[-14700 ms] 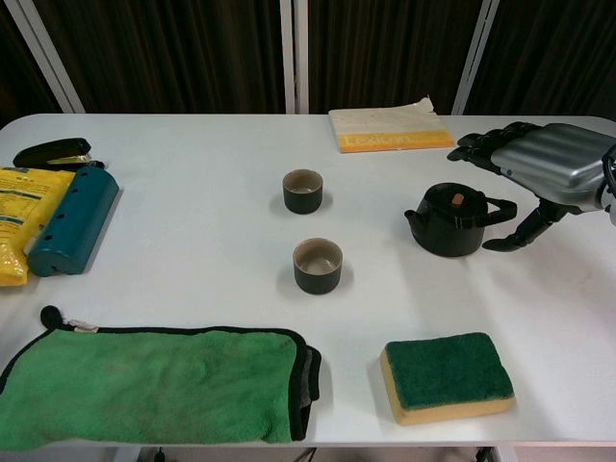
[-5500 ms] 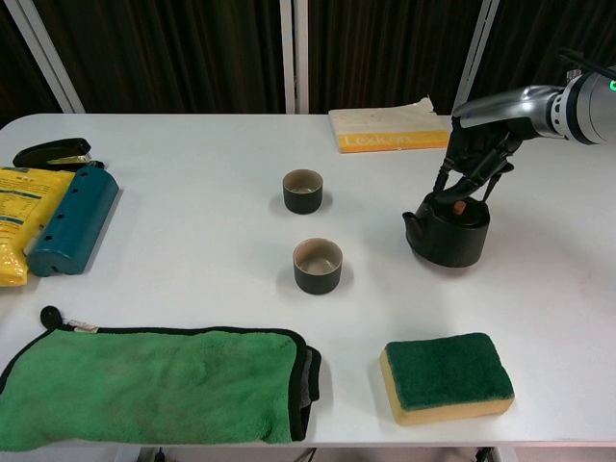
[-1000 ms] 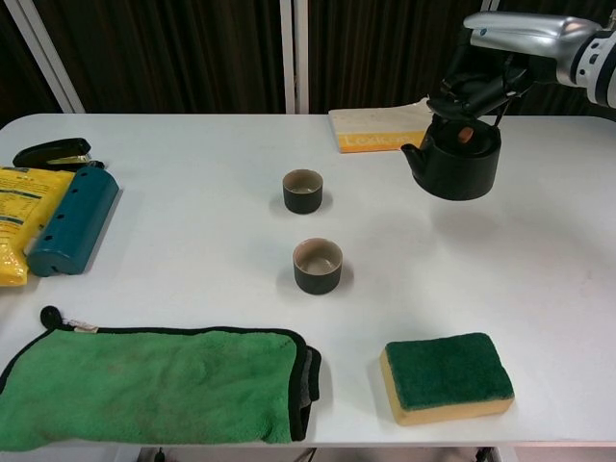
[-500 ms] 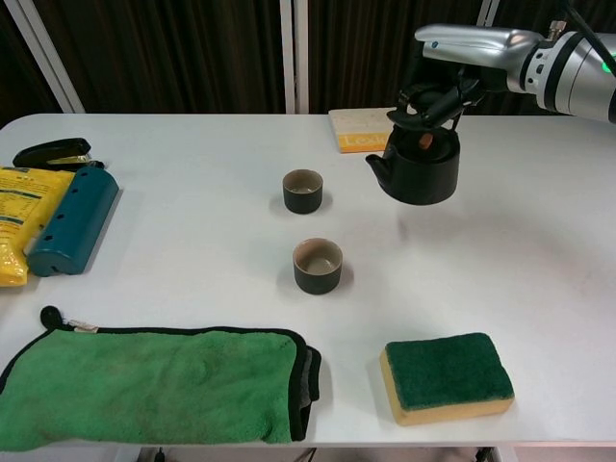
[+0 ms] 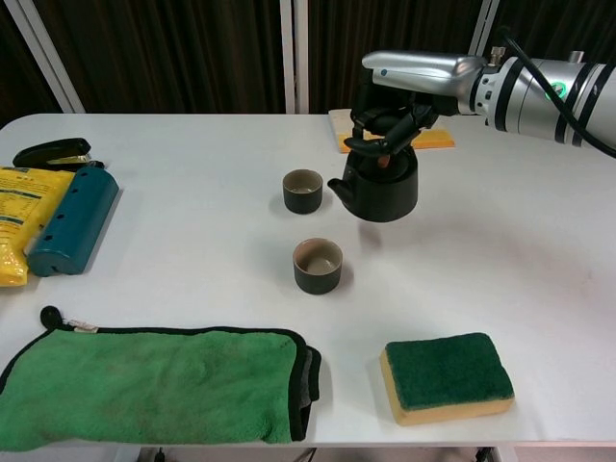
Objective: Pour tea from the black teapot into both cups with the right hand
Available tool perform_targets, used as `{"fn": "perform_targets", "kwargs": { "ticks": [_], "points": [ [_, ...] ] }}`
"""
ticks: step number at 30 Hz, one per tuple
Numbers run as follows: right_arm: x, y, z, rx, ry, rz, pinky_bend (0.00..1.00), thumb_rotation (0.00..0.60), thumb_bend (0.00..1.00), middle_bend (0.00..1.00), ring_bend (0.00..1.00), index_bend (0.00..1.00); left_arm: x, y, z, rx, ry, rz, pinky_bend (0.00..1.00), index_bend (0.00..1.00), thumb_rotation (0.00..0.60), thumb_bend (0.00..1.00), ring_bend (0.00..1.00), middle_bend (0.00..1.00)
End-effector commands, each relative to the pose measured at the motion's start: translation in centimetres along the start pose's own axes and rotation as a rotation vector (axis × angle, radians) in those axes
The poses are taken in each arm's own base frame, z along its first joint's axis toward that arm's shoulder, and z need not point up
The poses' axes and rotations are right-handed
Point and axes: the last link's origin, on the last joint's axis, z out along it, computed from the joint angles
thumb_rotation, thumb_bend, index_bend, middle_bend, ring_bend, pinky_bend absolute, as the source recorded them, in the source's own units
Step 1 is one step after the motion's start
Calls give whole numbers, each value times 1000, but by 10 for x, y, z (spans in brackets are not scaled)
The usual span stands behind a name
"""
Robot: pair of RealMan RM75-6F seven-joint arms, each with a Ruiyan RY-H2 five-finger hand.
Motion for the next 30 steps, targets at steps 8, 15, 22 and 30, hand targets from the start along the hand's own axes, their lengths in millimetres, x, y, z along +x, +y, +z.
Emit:
{"fn": "perform_targets", "kwargs": {
  "ticks": [8, 15, 22, 30],
  "points": [
    [-6, -9, 5, 74, -23, -63, 751, 475, 448, 1000, 1000, 1000, 1, 1, 1, -2, 0, 1, 220, 204, 600, 70, 89, 107],
    [-8, -14, 5, 102, -37, -113, 751, 476, 454, 1000, 1000, 1000, 0, 1, 2, -4, -1, -3, 220, 204, 600, 70, 89, 107],
    [-14, -15, 2, 107, -65, -152, 755, 475, 456, 1000, 1000, 1000, -1, -1, 0, 0, 1, -4, 220, 204, 600, 70, 89, 107],
    [-17, -19, 2, 111, -85, -183, 755, 533, 460, 1000, 1000, 1000, -2, -3, 0, -2, 3, -11, 220, 205, 600, 70, 89, 107]
  ]
}}
